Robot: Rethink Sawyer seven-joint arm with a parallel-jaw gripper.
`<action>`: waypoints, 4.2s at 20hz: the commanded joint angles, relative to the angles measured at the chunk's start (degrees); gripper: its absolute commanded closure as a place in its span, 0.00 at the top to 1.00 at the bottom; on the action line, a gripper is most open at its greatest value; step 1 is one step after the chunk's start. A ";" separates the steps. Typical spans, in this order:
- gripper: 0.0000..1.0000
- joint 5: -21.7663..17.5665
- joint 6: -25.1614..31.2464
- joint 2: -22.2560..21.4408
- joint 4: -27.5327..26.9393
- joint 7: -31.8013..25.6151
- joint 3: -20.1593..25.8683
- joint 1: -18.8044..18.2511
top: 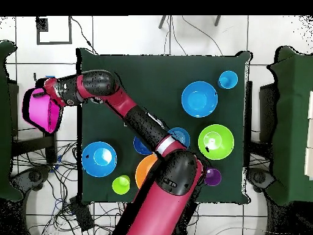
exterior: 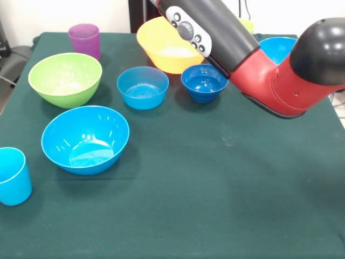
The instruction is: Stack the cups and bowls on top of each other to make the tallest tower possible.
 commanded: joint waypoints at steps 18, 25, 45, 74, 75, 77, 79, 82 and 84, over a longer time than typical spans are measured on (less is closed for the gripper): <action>0.00 -6.12 27.55 -1.42 -16.34 -20.07 -4.47 2.40; 0.00 -6.39 35.67 1.57 -23.81 -22.82 -3.39 5.02; 0.00 -7.74 45.80 4.09 -30.13 -29.65 -4.03 5.27; 0.00 -15.26 56.18 3.58 -36.47 -32.75 -4.83 3.86; 0.00 -15.47 56.61 3.66 -36.81 -32.84 -4.75 3.89; 0.00 -15.86 57.23 3.82 -37.34 -33.07 -4.59 3.88; 0.00 -16.18 57.54 3.80 -37.40 -33.16 -4.59 3.73; 0.00 -16.69 58.56 3.89 -38.11 -33.57 -4.59 3.76; 0.00 -17.17 59.40 4.07 -38.76 -33.98 -4.52 3.75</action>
